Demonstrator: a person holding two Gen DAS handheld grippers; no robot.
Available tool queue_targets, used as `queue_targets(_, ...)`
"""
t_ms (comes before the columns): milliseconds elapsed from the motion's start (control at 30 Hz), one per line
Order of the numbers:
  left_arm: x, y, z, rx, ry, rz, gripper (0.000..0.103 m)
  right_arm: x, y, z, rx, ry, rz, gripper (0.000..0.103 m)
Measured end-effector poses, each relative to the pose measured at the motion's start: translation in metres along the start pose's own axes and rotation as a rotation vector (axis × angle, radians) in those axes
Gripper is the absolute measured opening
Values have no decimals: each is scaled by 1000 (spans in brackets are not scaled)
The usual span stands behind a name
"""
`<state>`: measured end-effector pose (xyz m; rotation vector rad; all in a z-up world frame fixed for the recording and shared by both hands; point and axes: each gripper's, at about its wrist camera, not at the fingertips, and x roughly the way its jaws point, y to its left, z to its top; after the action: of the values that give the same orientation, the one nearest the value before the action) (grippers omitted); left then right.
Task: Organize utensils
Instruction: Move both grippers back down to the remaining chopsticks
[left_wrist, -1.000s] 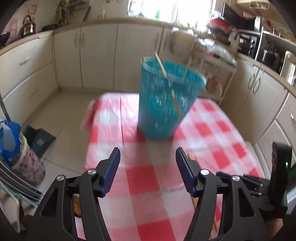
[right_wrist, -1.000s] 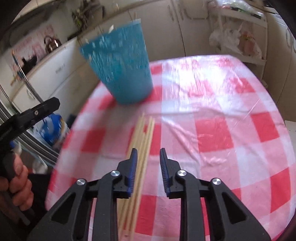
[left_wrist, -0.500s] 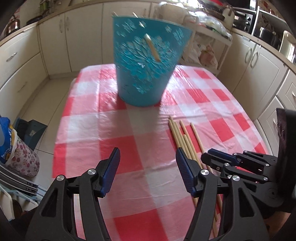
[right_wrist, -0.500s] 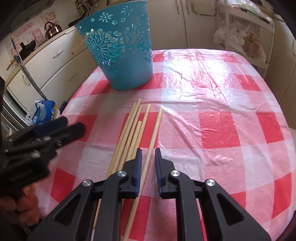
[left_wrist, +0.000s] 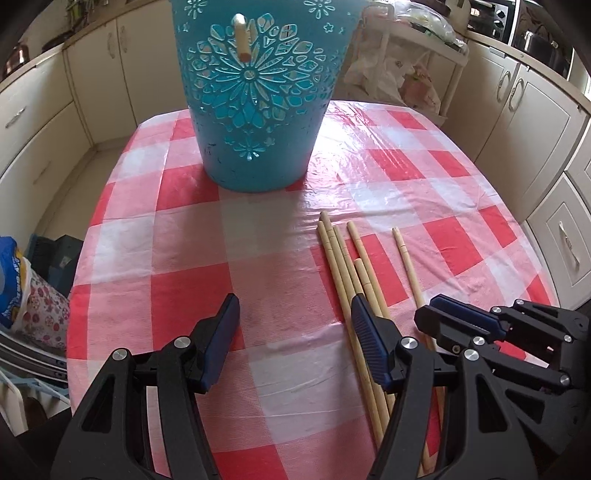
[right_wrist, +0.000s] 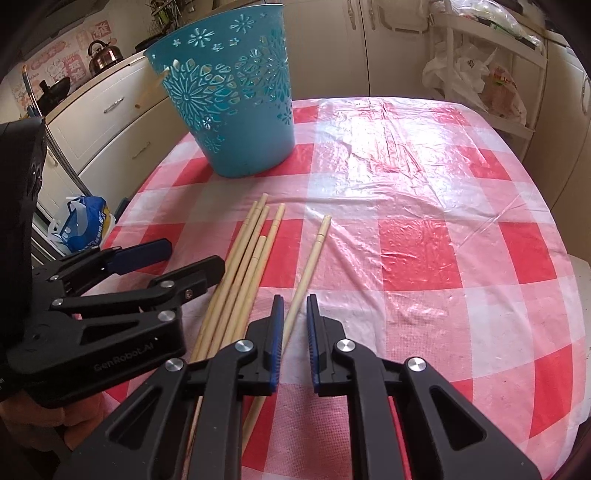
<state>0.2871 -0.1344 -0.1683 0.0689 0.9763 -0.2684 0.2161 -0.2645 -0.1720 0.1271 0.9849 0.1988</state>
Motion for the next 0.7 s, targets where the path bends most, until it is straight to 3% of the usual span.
queue_targets(167,4,-11,-3,58,-2,77,59,0,2,0,-12,-1,-4,14)
queue_targets(367,5,-11,-2,73,-8,80,59,2,2,1,-9,-9,-5,14)
queue_targets(700,-2,8,-1,205,25,-1,26,3,7,3,-44,4,21,14)
